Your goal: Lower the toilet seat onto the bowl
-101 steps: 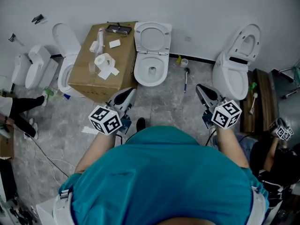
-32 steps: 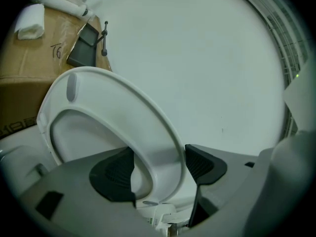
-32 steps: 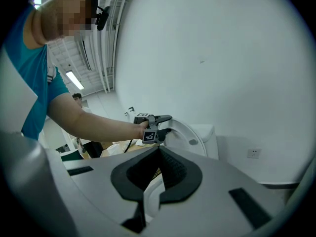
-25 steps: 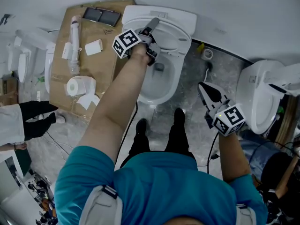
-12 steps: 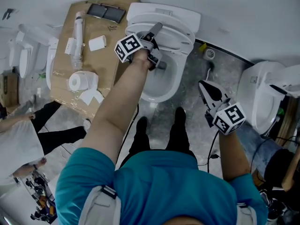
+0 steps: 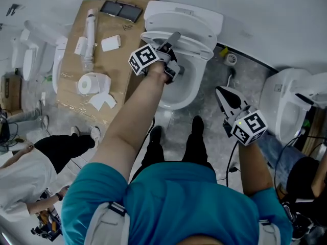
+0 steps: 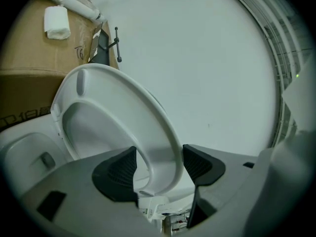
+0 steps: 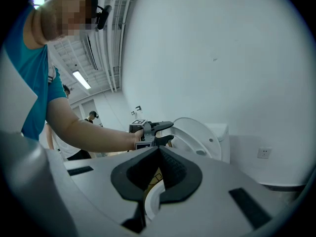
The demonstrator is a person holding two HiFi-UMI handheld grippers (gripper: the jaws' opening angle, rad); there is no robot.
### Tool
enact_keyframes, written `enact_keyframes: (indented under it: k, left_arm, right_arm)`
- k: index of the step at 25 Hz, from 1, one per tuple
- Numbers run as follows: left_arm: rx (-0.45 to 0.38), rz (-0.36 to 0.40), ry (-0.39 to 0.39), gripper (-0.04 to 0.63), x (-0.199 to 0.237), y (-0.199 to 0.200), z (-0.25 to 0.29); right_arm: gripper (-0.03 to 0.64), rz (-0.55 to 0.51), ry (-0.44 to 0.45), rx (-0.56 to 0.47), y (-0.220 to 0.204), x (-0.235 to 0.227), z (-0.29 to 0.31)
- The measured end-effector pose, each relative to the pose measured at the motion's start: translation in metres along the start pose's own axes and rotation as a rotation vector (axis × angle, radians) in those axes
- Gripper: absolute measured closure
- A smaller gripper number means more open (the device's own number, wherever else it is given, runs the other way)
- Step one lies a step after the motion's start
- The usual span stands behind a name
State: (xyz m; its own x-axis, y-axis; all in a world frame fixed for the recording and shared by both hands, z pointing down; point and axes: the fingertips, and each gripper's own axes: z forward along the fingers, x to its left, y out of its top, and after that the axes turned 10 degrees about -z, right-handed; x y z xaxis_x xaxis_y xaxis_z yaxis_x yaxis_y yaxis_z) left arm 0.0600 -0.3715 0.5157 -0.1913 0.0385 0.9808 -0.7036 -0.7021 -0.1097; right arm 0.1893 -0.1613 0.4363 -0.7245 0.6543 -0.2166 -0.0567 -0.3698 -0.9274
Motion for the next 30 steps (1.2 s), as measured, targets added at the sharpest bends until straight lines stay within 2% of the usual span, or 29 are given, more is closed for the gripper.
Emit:
enact_keyframes:
  k: [30]
  left_arm:
    - [0.067, -0.024, 0.070, 0.299, 0.033, -0.048, -0.091]
  right_arm:
    - [0.618, -0.011, 0.036, -0.013, 0.004, 0.039, 0.012]
